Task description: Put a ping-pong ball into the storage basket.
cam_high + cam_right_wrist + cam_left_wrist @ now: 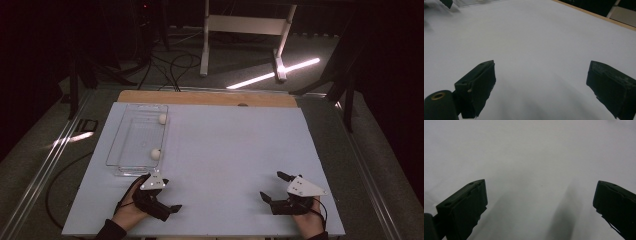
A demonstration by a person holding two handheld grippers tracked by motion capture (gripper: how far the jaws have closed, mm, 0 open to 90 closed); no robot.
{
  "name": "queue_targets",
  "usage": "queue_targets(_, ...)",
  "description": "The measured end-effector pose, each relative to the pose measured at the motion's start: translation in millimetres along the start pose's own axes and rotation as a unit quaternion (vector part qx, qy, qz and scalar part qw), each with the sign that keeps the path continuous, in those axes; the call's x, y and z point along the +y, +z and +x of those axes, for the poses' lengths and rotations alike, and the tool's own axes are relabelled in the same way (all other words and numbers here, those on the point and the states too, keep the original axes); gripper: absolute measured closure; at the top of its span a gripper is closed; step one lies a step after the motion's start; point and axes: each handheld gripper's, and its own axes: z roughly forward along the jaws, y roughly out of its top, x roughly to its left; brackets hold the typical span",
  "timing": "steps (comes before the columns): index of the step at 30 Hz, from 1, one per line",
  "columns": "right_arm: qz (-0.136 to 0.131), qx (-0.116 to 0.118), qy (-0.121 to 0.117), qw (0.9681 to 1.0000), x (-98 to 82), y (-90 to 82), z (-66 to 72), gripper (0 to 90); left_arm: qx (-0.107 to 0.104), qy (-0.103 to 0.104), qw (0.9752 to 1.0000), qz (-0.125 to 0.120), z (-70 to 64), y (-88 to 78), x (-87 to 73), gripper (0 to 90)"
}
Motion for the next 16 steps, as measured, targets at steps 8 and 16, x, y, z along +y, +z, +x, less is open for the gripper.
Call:
queue_targets(8, 0.001, 0.000, 0.000, 1.0000, 0.0, 0.4, 0.3, 8.6, 0.012, 0.004, 0.9999, 0.001, -0.9, 2.0, -0.9, 0.6)
queue_targets(16, 0.004, 0.000, 0.000, 1.0000, -0.3, 0.7, 0.3, 8.6, 0.007, 0.001, 1.0000, -0.003, -0.7, 1.6, -0.7, 0.6)
